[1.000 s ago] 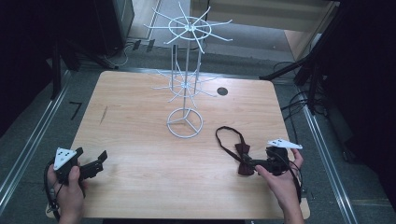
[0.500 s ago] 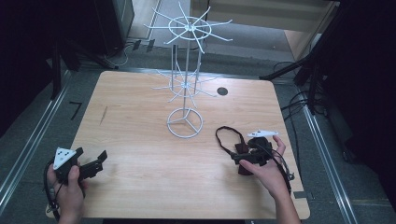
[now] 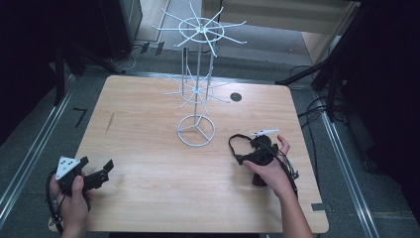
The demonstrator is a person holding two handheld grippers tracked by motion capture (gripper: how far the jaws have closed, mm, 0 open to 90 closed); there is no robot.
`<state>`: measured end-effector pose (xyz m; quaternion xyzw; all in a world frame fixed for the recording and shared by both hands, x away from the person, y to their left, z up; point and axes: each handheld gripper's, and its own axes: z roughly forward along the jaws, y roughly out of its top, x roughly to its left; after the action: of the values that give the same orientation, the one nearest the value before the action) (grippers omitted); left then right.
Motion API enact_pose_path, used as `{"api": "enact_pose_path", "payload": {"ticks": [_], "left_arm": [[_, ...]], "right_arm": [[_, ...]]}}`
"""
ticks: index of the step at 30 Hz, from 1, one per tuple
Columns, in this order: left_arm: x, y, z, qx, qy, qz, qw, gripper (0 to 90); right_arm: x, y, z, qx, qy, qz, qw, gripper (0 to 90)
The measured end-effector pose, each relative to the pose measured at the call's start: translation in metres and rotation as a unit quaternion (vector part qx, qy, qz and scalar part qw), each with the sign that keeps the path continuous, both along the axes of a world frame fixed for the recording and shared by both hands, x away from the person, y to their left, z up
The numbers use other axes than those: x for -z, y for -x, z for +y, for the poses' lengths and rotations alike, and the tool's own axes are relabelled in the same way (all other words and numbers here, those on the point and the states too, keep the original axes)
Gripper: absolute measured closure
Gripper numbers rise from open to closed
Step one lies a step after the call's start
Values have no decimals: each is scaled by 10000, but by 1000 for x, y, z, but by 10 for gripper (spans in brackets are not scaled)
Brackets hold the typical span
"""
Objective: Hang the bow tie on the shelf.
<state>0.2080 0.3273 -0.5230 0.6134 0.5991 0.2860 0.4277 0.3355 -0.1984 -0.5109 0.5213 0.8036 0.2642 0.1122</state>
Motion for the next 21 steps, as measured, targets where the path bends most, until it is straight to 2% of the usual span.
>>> {"api": "enact_pose_path", "payload": {"ticks": [11, 16, 21], "left_arm": [[0, 0, 1, 1, 29, 9, 10000, 79], [0, 0, 1, 7, 35, 6, 10000, 80], [0, 0, 1, 5, 32, 10, 10000, 80]], "right_arm": [[7, -12, 15, -56, 221, 132, 9997, 0], [10, -12, 19, -49, 282, 191, 9994, 0], [13, -11, 24, -200, 483, 153, 9985, 0]]}}
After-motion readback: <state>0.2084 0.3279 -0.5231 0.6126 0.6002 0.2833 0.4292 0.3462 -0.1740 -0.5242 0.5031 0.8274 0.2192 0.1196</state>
